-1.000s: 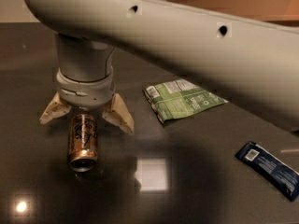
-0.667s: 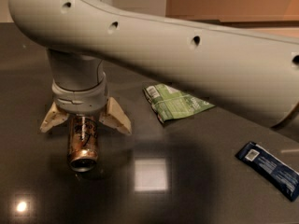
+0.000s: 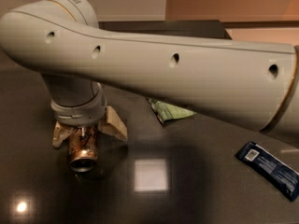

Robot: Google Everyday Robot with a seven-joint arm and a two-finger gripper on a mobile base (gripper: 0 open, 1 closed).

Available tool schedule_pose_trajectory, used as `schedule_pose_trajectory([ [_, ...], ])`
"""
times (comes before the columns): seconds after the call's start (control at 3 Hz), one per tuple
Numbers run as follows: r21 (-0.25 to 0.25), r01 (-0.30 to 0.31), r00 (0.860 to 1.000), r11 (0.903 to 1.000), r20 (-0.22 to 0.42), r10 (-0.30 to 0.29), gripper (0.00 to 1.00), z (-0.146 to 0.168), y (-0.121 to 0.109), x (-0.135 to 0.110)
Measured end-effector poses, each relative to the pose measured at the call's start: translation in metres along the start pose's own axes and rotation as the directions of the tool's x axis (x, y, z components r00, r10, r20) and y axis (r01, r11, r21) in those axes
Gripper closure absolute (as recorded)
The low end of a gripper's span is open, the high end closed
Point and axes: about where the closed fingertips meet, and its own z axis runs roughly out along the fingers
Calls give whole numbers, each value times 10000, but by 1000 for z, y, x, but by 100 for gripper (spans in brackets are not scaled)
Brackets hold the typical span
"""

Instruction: Pick orange can

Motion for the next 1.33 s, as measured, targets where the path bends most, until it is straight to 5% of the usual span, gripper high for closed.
schedule_pose_trajectory([
  [1.0, -113, 49, 10000, 9999, -60, -49, 87, -33, 4, 7],
  [1.33, 149, -247, 9997, 9996, -8, 247, 100, -56, 9, 25],
])
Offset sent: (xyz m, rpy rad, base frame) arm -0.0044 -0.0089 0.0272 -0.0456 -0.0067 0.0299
